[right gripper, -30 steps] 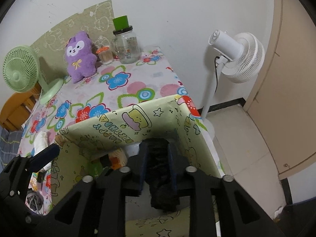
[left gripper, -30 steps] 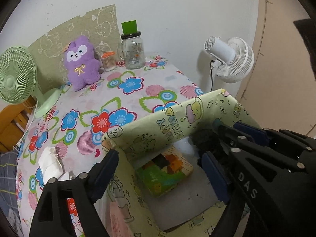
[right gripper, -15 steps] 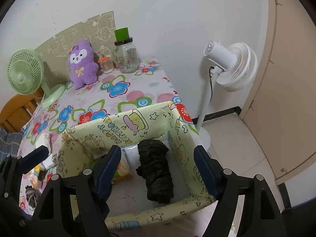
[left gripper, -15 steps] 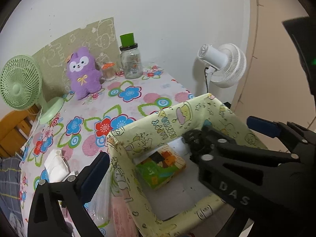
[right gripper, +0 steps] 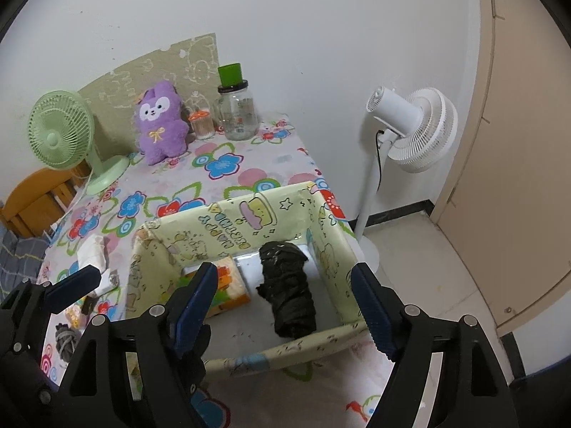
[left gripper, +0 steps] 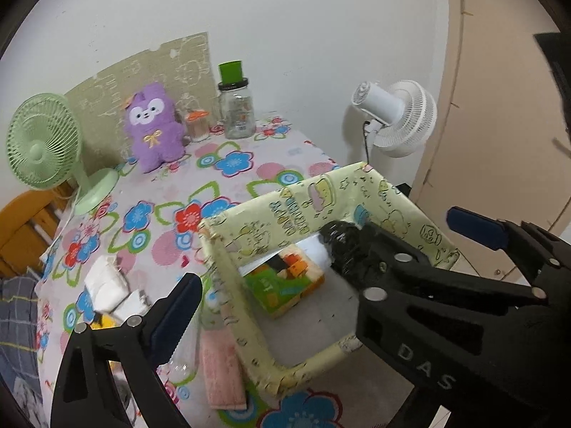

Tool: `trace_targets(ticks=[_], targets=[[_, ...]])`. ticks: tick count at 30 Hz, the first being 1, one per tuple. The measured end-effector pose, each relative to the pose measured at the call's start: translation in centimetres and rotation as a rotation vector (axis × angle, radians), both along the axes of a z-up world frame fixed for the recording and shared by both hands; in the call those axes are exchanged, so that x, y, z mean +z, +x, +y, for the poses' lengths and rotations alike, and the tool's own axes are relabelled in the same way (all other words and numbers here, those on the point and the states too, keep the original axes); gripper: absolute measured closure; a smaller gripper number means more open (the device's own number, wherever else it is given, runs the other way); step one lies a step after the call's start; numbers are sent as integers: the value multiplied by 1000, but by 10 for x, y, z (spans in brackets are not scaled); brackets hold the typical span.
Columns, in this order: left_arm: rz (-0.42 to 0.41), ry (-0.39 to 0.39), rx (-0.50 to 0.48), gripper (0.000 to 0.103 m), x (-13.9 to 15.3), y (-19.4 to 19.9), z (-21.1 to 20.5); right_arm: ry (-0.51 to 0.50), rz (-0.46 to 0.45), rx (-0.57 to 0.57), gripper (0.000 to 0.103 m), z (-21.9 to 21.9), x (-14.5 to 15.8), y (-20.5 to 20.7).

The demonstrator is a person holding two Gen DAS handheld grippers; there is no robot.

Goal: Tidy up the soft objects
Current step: 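Lift both tools out of the yellow box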

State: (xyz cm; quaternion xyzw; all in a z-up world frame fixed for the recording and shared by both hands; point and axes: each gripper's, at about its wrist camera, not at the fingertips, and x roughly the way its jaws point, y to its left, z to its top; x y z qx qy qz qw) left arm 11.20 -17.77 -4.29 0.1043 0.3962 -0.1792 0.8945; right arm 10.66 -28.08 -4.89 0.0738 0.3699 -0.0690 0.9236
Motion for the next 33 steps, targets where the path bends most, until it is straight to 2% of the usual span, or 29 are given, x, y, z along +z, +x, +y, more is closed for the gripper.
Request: trace_targets(ticks=[12,14,20,33], targets=[[-15,-9,29,4,8,-25,30,-28,-35,34,22,34,13,-27],[-26,-13,33,4,10,-30,35,-36,-47,30,14,41,17,-32],[-46,-50,37,4,19,-44,57,-68,-125,24,3,60,31,-52],[-62,-67,83,4,28,-67,100,-109,-174,76,0,104,42,-72]])
